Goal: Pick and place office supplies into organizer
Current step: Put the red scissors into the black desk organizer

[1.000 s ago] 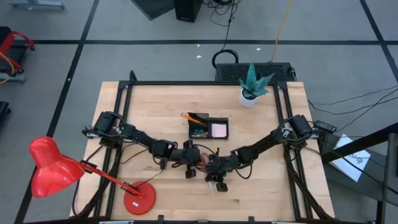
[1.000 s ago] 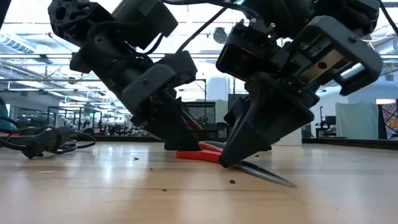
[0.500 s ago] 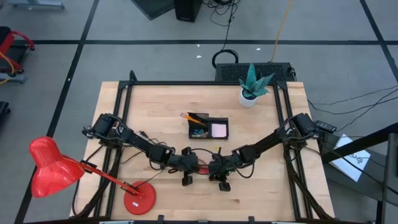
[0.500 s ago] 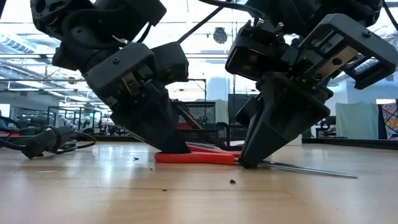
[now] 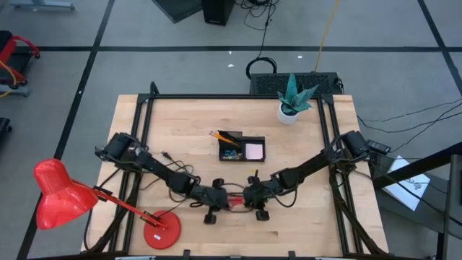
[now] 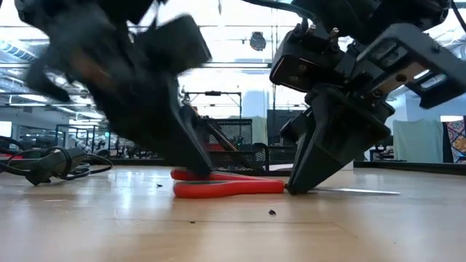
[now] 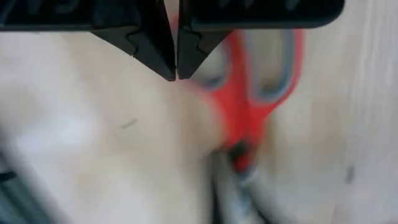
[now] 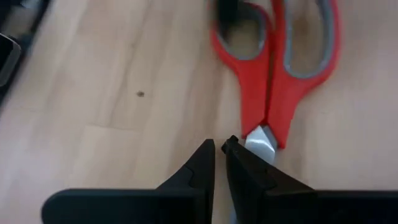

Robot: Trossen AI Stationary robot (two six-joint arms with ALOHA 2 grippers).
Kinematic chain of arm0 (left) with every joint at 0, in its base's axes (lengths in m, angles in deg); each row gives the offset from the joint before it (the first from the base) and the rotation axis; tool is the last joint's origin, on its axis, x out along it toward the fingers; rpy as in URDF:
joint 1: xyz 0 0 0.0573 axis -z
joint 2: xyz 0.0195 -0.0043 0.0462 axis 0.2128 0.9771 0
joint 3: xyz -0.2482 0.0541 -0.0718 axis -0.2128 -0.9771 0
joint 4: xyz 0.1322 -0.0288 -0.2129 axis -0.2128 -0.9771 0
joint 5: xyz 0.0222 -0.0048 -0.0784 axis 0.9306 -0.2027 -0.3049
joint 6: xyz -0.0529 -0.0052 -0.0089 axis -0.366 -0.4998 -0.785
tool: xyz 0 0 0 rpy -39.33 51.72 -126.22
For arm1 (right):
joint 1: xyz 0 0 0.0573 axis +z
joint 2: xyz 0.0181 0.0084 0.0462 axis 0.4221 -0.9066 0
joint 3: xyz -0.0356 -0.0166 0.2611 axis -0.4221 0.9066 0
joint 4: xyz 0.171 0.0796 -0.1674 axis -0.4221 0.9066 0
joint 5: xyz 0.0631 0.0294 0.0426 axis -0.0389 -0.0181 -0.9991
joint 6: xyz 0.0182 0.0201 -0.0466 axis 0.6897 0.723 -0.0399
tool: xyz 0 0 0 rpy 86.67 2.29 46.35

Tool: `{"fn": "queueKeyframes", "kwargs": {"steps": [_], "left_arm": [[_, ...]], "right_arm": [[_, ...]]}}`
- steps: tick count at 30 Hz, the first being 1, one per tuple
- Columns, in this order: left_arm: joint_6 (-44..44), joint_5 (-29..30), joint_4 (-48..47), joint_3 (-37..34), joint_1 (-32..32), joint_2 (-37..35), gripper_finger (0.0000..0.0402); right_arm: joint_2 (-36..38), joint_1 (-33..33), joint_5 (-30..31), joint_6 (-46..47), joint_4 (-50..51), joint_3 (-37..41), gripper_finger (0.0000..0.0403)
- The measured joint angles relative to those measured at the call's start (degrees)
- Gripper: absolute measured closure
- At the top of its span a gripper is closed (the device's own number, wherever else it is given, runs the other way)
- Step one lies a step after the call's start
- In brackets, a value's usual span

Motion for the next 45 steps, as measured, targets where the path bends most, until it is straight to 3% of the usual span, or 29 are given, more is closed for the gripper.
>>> {"fn": "queueKeyframes", "kwargs": {"steps": [8,15,24,30,35,39,45], "left_arm": [[5.35,3.35,-1.95,0.15,2.40,-7.91,0.0396],[5.00,11.01,-13.20,0.00,4.49,-10.76,0.0376],[2.85,14.99,-15.40,0.02,4.58,-10.62,0.0382],[1.38,18.20,-23.40,0.00,4.57,-11.48,0.0397],[-2.25,24.51,-28.65,0.00,4.62,-13.51,0.0380],[-2.25,24.82,-29.14,0.00,4.62,-14.50,0.0375],[-2.20,25.16,-29.61,0.02,4.74,-14.49,0.0394]], "right_arm": [[1.04,0.66,-0.23,-0.24,-3.06,0.05,0.0369],[1.04,0.64,0.17,-5.87,-10.92,-1.99,0.0354],[-1.97,-0.91,2.24,-13.03,-2.55,-11.91,0.0283],[-5.94,-2.79,2.74,-12.24,4.63,-14.36,0.0247],[-5.78,-3.96,4.93,-12.94,5.45,-14.60,0.0234],[-5.78,-4.63,1.09,-12.19,5.02,-15.12,0.0235],[-5.78,-3.81,0.66,-11.81,3.94,-15.07,0.0234]]}}
